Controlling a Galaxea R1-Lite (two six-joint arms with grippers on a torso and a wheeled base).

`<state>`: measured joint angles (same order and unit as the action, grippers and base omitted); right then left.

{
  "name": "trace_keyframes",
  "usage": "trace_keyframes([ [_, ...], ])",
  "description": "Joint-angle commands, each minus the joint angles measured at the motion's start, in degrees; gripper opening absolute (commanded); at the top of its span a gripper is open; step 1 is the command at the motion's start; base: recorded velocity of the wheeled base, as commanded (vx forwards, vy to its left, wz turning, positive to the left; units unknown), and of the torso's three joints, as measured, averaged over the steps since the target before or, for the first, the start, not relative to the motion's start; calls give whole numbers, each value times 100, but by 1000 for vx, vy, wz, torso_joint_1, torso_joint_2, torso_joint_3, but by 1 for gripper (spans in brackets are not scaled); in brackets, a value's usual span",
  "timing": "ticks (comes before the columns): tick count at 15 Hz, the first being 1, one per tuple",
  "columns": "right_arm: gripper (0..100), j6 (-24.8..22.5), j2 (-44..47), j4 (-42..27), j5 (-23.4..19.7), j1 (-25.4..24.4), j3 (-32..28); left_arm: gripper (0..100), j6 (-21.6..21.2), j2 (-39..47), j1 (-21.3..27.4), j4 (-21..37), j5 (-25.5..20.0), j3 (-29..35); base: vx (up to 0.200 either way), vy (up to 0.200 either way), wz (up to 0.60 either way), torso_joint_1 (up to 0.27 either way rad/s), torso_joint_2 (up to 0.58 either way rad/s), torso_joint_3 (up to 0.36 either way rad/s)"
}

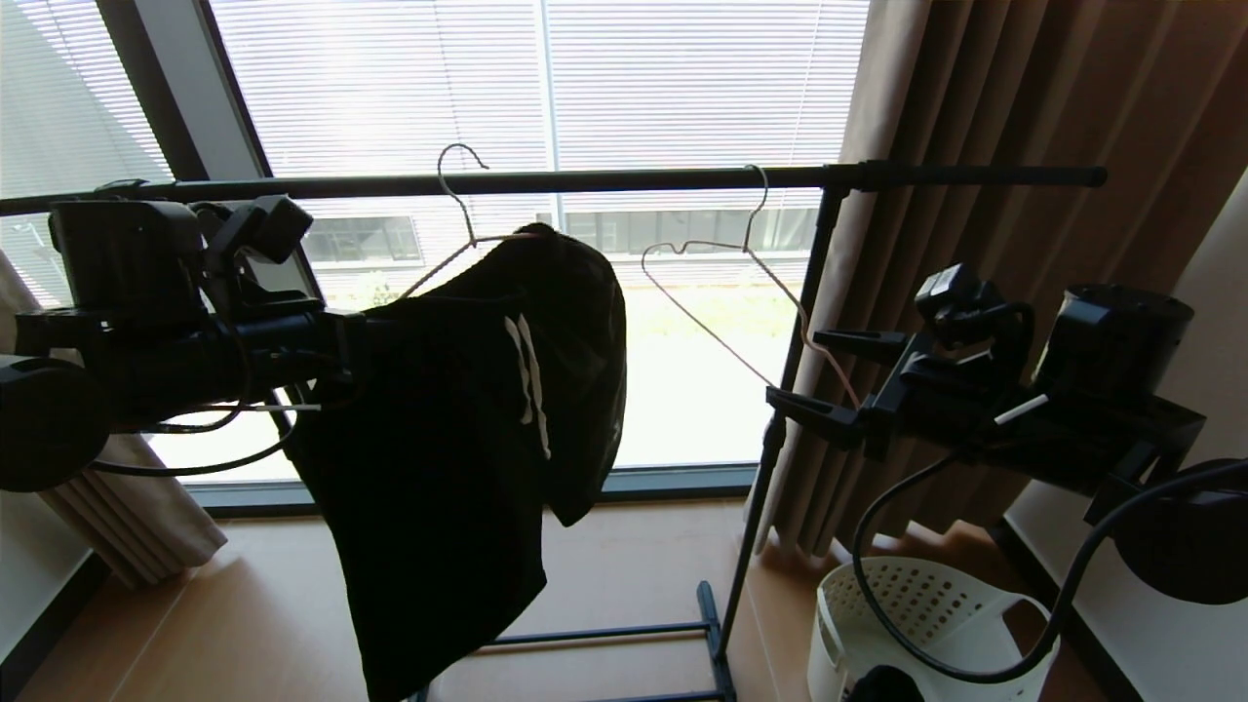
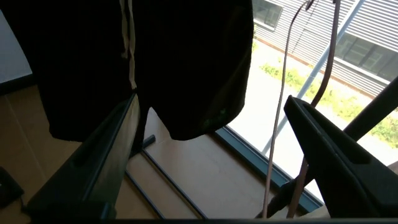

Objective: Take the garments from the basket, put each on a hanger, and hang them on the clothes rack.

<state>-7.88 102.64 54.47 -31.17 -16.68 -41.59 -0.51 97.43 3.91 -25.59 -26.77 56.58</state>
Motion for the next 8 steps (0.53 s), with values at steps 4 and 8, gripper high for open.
trace_keyframes([
  [4,100,-4,1,2,-3,-2,20,0,7,268,180,-16,32,284,0,0,0,0,0,0],
  [8,100,-12,10,2,-3,-2,20,0,7,470,198,-16,102,442,0,0,0,0,0,0],
])
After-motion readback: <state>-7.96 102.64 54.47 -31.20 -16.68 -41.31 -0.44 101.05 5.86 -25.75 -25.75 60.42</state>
